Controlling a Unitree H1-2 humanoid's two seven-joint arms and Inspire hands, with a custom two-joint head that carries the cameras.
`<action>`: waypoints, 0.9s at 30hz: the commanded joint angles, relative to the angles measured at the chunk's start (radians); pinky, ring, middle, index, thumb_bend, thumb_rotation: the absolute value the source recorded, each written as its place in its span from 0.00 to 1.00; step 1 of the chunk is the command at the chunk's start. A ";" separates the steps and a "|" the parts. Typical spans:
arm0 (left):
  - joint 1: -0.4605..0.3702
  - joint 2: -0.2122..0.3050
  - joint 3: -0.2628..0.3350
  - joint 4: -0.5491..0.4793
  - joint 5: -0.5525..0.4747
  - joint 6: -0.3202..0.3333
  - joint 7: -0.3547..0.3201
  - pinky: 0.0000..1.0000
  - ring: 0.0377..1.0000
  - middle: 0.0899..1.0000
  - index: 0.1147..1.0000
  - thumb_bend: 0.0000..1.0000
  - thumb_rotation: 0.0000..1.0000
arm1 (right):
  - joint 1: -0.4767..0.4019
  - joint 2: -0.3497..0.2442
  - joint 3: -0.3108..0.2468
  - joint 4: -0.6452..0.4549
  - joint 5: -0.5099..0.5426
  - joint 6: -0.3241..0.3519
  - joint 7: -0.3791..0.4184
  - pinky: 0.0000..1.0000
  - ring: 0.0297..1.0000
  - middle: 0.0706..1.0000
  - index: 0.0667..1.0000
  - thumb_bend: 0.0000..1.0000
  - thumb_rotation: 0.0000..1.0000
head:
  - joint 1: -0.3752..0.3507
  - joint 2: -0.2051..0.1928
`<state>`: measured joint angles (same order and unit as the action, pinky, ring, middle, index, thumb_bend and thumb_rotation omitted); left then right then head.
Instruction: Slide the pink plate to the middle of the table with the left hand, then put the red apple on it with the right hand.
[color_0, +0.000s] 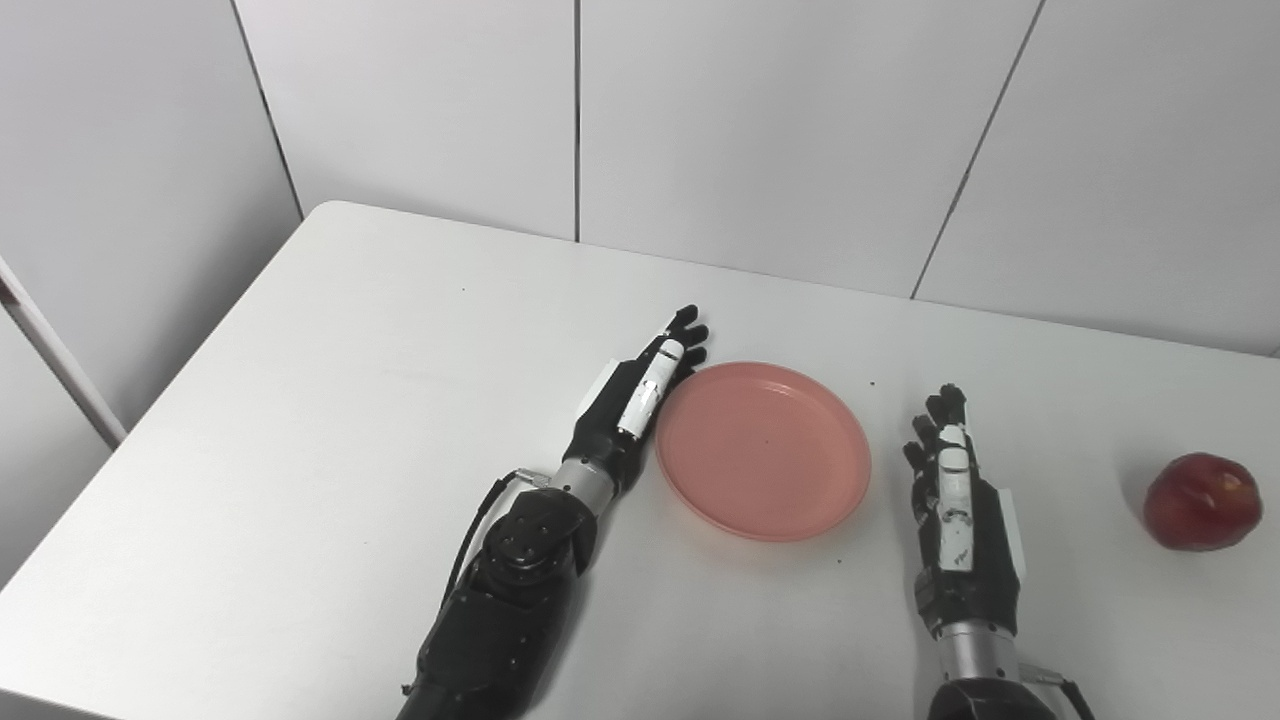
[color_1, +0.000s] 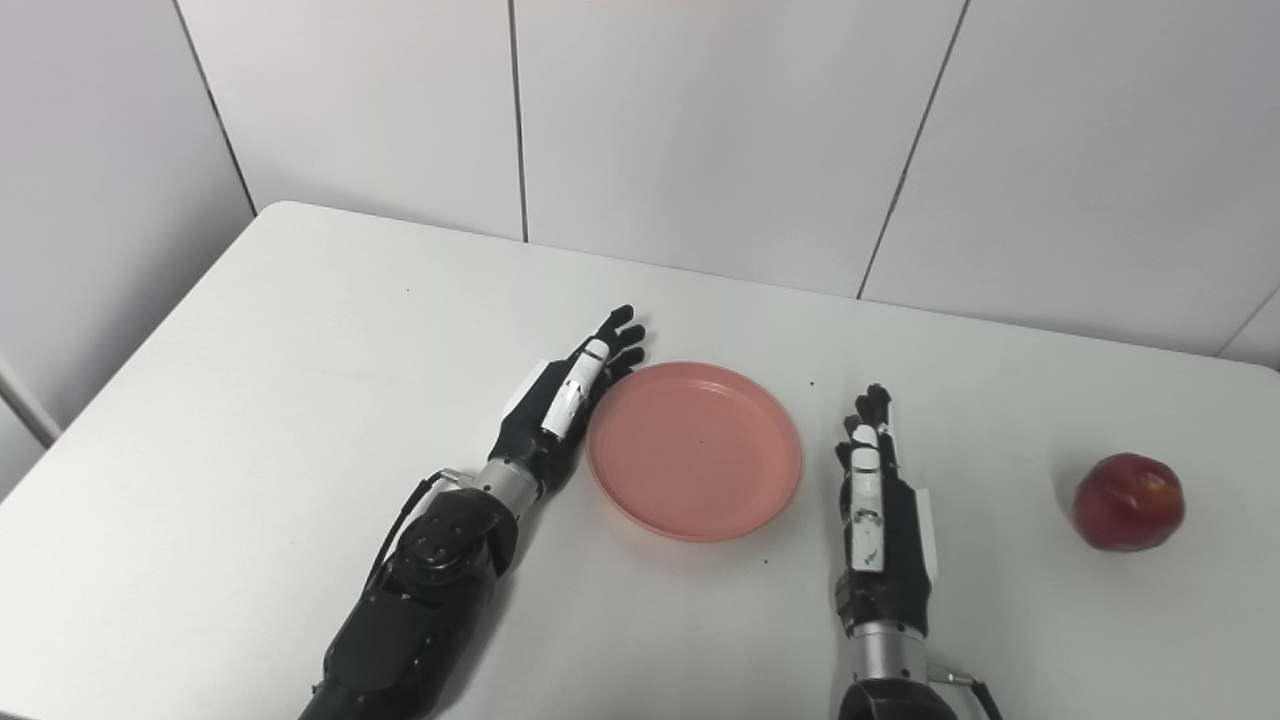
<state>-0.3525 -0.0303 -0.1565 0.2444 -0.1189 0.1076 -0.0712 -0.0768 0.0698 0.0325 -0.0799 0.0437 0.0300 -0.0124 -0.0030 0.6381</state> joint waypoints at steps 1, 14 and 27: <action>0.012 -0.037 -0.035 -0.003 0.006 0.038 -0.047 0.96 0.96 0.96 0.95 0.45 1.00 | -0.033 0.012 0.003 -0.031 -0.004 0.004 -0.003 1.00 1.00 1.00 1.00 0.25 1.00 | -0.005 0.000; 0.031 -0.027 -0.001 0.013 0.019 0.001 -0.023 0.97 0.96 0.96 0.95 0.40 1.00 | -0.046 0.019 0.000 -0.015 0.004 0.000 -0.007 1.00 1.00 1.00 1.00 0.27 1.00 | -0.045 -0.002; 0.050 -0.020 0.030 0.006 0.001 -0.011 -0.036 0.98 0.97 0.97 0.95 0.39 1.00 | -0.070 0.011 -0.011 -0.071 -0.024 0.045 -0.035 1.00 1.00 1.00 1.00 0.27 1.00 | -0.119 -0.009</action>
<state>-0.3248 -0.0451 -0.1265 0.2388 -0.1059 0.0755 -0.0880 -0.1079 0.0778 0.0214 -0.1151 0.0262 0.0759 -0.0453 -0.1211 0.6305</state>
